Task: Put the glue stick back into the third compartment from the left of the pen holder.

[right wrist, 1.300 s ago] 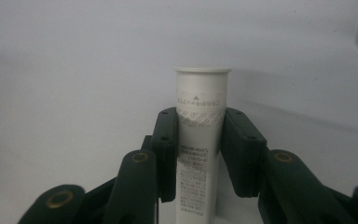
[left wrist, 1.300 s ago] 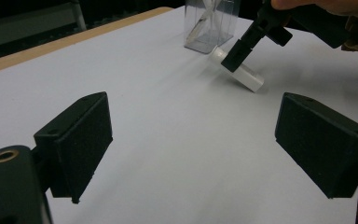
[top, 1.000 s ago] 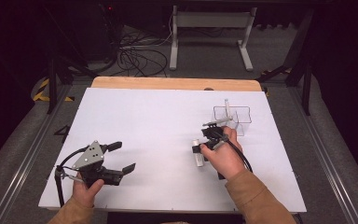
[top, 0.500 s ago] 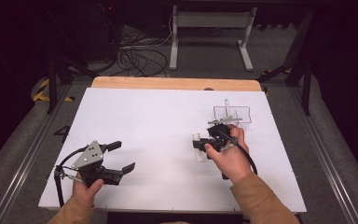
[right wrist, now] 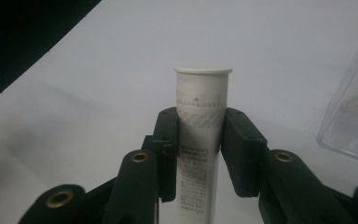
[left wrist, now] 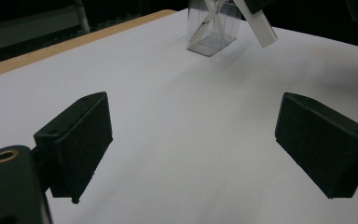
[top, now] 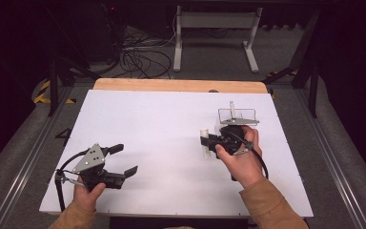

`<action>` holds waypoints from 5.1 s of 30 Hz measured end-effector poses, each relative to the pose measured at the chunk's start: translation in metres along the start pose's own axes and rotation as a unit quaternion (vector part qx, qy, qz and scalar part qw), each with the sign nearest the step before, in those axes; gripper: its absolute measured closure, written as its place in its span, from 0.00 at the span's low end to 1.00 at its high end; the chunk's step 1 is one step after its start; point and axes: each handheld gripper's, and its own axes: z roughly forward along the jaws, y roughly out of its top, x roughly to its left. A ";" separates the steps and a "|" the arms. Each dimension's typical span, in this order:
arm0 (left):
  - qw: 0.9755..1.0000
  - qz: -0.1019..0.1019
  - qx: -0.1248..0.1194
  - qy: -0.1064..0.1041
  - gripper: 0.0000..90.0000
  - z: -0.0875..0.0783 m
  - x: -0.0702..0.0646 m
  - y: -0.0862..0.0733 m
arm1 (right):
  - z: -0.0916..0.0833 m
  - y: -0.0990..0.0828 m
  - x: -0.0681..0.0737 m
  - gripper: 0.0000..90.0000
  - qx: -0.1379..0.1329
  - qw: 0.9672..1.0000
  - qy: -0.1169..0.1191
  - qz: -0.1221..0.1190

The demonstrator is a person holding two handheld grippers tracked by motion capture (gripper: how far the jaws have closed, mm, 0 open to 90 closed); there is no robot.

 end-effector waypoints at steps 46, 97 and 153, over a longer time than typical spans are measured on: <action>1.000 0.002 0.000 0.002 0.13 0.000 0.000 0.000 | -0.061 0.025 -0.028 0.76 -0.124 0.992 -0.025 -0.032; 1.000 -0.001 0.000 0.002 0.13 0.000 0.000 0.000 | -0.043 0.023 -0.122 0.75 -0.180 0.972 -0.150 -0.028; 1.000 0.000 -0.007 0.016 0.13 -0.015 -0.003 -0.003 | -0.068 0.009 -0.085 0.40 -0.251 0.959 -0.101 -0.087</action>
